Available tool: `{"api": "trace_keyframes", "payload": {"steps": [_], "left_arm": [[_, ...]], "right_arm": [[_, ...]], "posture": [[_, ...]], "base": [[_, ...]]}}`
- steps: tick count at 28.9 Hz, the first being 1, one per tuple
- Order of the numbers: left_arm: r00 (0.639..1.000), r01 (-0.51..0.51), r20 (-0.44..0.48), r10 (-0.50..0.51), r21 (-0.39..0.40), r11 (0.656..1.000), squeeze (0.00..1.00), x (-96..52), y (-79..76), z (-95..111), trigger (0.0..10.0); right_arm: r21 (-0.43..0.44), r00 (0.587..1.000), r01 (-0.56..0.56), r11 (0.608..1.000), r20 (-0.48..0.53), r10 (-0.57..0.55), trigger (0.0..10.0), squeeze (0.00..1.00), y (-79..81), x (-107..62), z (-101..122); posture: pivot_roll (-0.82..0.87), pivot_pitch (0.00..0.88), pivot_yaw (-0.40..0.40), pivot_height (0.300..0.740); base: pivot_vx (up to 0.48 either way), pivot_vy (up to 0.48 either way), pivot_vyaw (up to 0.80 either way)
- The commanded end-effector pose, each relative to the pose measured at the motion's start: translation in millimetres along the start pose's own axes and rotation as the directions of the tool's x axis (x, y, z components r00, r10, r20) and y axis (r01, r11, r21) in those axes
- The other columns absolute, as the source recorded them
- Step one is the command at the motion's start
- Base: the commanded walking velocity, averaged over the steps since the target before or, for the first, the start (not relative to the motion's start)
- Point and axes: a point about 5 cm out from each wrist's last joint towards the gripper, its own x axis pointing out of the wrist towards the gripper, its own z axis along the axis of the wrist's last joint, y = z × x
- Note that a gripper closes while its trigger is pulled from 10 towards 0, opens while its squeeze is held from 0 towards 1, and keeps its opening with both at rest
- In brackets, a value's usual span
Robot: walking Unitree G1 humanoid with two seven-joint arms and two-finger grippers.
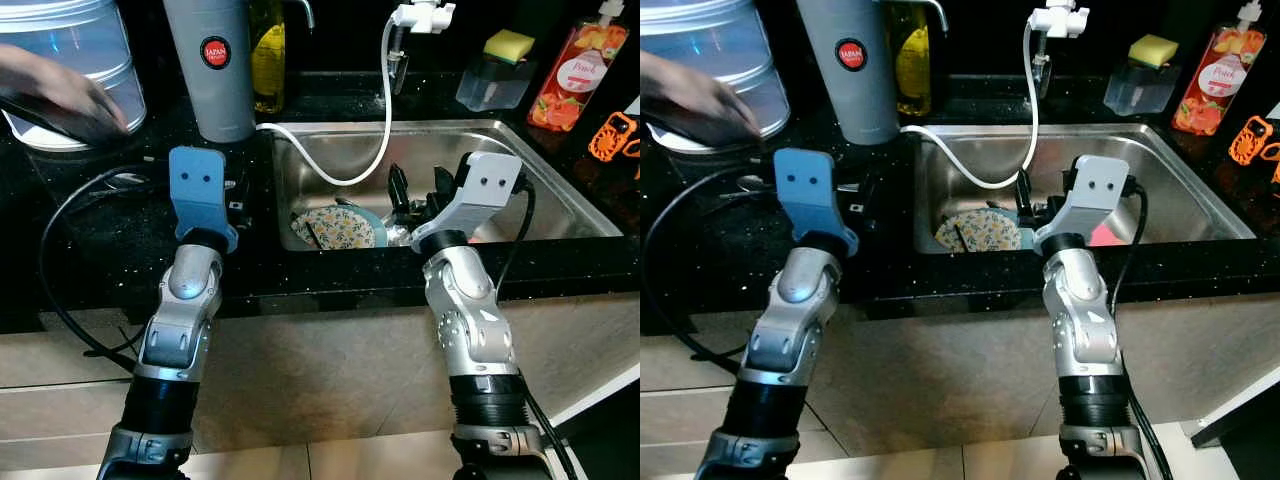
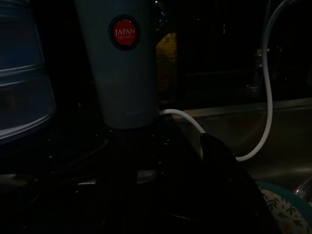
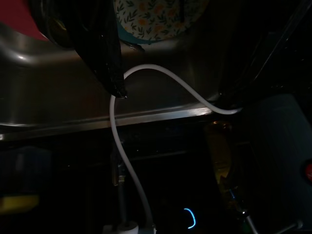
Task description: Kitchen organization
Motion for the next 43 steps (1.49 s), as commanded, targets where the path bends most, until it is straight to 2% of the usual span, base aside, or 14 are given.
{"api": "trace_keyframes", "payload": {"steps": [1,14,18,22,25,28,31,34,37,38,39,41,42,43], "left_arm": [[1.0,-0.009,-0.007,0.009,0.002,1.0,0.0,-1.4,-1.4,-3,10.0],[0.988,-0.105,-0.111,0.106,0.016,0.994,0.0,5.3,13.9,-14,10.0],[0.94,-0.243,-0.232,0.249,0.056,0.968,0.0,16.5,47.5,-21,10.0],[0.887,-0.39,-0.274,0.372,-0.011,0.921,0.0,26.4,80.8,-16,10.0],[0.868,-0.442,-0.298,0.397,-0.102,0.891,0.0,35.5,88.9,-13,10.0],[0.854,-0.473,-0.332,0.4,-0.178,0.863,0.0,39.0,88.0,-15,10.0],[0.837,-0.508,-0.407,0.365,-0.331,0.795,0.0,43.3,76.7,-21,10.0],[0.844,-0.496,-0.421,0.334,-0.373,0.784,0.0,45.9,68.3,-21,10.0],[0.869,-0.449,-0.403,0.286,-0.4,0.799,0.0,49.5,56.8,-18,10.0],[0.911,-0.356,-0.345,0.227,-0.377,0.855,0.0,53.9,38.8,-7,10.0],[0.911,-0.356,-0.345,0.227,-0.377,0.855,0.0,53.9,38.8,-7,10.0],[0.95,-0.244,-0.275,0.148,-0.359,0.901,0.0,54.4,8.3,6,10.0],[0.95,-0.244,-0.275,0.148,-0.359,0.901,0.0,54.4,8.3,6,10.0],[0.944,-0.275,-0.292,0.156,-0.425,0.862,0.0,51.6,0.6,5,10.0]], "right_arm": [[0.002,1.0,-0.008,1.0,-0.001,0.008,10.0,0.0,0.0,1.7,-1],[-0.019,0.999,-0.027,0.999,-0.048,0.027,10.0,0.0,0.9,6.1,-4],[-0.116,0.996,-0.067,0.991,-0.064,0.06,10.0,0.0,2.1,7.8,-3],[-0.14,0.996,-0.077,0.987,-0.057,0.07,10.0,0.0,0.2,7.3,1],[-0.145,0.997,-0.071,0.987,-0.051,0.064,10.0,0.0,-2.1,7.0,2],[-0.149,0.997,-0.068,0.986,-0.048,0.062,10.0,0.0,-3.6,6.7,3],[-0.154,0.998,-0.059,0.986,-0.041,0.053,10.0,0.0,-7.1,6.0,6],[-0.154,0.998,-0.054,0.987,-0.038,0.049,10.0,0.0,-8.3,5.8,7],[-0.154,0.998,-0.052,0.987,-0.035,0.047,10.0,0.0,-8.7,5.7,8],[-0.155,0.998,-0.051,0.987,-0.032,0.047,10.0,0.0,-8.6,5.1,9],[-0.155,0.998,-0.051,0.987,-0.032,0.047,10.0,0.0,-8.6,5.1,9],[-0.156,0.998,-0.052,0.986,-0.029,0.048,10.0,0.0,-8.7,3.8,10],[-0.156,0.998,-0.052,0.986,-0.029,0.048,10.0,0.0,-8.7,3.8,10],[-0.155,0.998,-0.052,0.987,-0.029,0.048,10.0,0.0,-8.6,3.5,9]], "posture": [[0.13,0.0,-0.059,0.74],[0.13,0.0,-0.064,0.74],[0.12,0.0,-0.055,0.74],[0.11,0.0,-0.053,0.74],[0.11,0.0,-0.05,0.74],[0.11,0.0,-0.05,0.74],[0.1,0.0,-0.044,0.74],[0.1,0.0,-0.044,0.74],[0.08,0.0,-0.042,0.74],[0.08,0.0,-0.039,0.74],[0.08,0.0,-0.039,0.74],[0.07,0.0,-0.032,0.74],[0.07,0.0,-0.032,0.74],[0.07,0.0,-0.031,0.74]], "base": [[0.0,0.0,0.0],[0.0,0.0,0.0],[0.0,0.0,0.0],[0.0,0.0,0.0],[0.0,0.0,0.0],[0.0,0.0,0.0],[0.0,0.0,0.0],[0.0,0.0,0.0],[0.0,0.0,0.0],[0.0,0.0,0.0],[0.0,0.0,0.0],[0.0,0.0,0.0],[0.0,0.0,0.0],[0.0,0.0,0.0]]}}
